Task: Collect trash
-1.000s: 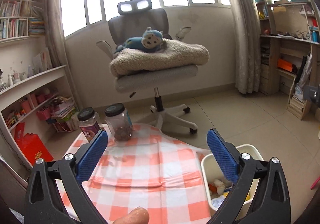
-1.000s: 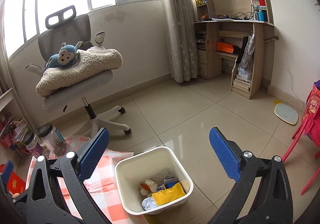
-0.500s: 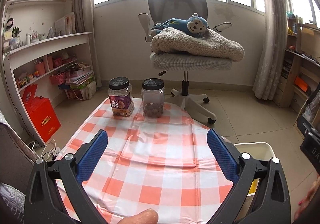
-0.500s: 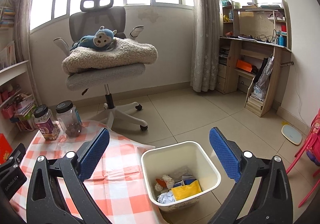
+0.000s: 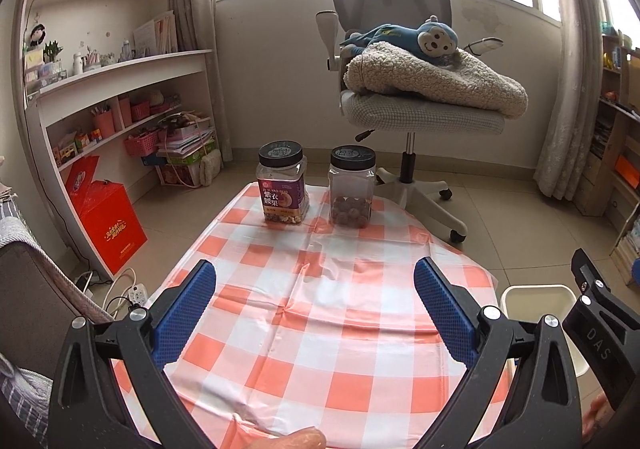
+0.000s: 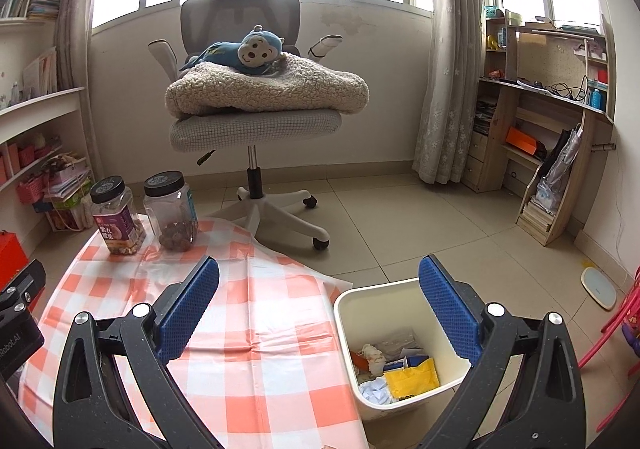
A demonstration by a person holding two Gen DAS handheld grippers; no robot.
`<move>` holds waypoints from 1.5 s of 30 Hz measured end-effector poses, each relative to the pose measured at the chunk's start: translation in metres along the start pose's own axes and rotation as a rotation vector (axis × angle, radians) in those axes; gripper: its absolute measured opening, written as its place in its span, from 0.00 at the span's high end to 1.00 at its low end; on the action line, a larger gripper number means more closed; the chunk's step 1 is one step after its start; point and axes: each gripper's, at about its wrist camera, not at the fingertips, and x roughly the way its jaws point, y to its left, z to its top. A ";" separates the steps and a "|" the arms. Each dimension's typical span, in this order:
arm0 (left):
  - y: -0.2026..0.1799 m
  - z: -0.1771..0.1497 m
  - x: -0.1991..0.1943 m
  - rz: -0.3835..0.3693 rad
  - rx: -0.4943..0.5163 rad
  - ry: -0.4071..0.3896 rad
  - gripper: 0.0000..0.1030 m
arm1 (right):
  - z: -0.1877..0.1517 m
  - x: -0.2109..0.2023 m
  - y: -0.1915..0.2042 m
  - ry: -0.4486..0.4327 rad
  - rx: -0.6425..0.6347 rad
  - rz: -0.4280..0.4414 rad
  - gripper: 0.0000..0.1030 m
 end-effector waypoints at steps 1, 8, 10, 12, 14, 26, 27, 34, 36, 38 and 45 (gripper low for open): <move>0.002 0.000 0.000 0.003 -0.001 0.000 0.06 | 0.000 0.001 0.001 0.003 -0.004 0.001 0.07; 0.004 -0.001 0.002 0.003 0.000 0.008 0.06 | -0.001 0.001 0.006 0.005 -0.020 0.003 0.07; 0.002 -0.001 0.002 -0.005 0.001 0.009 0.06 | -0.001 0.000 0.006 0.005 -0.025 0.006 0.07; 0.000 -0.002 0.002 -0.014 -0.002 0.012 0.06 | -0.001 0.000 0.005 0.006 -0.028 0.010 0.07; -0.001 -0.002 0.001 -0.024 -0.004 0.009 0.06 | -0.001 0.000 0.004 0.004 -0.028 0.010 0.07; -0.017 -0.003 0.001 -0.062 0.013 -0.007 0.06 | 0.000 0.000 -0.004 0.001 -0.025 0.026 0.07; -0.017 -0.003 0.002 -0.066 0.013 -0.007 0.06 | 0.000 0.000 -0.004 0.000 -0.025 0.025 0.07; -0.023 -0.003 0.003 -0.081 0.017 -0.002 0.06 | 0.000 0.000 -0.008 0.000 -0.023 0.023 0.07; -0.024 -0.003 0.004 -0.082 0.017 -0.001 0.06 | 0.000 0.000 -0.010 0.001 -0.021 0.025 0.07; -0.024 -0.003 0.004 -0.082 0.018 -0.001 0.06 | 0.000 0.000 -0.010 0.001 -0.022 0.024 0.07; -0.025 -0.004 0.006 -0.081 0.017 0.001 0.06 | 0.000 0.001 -0.010 0.003 -0.023 0.025 0.07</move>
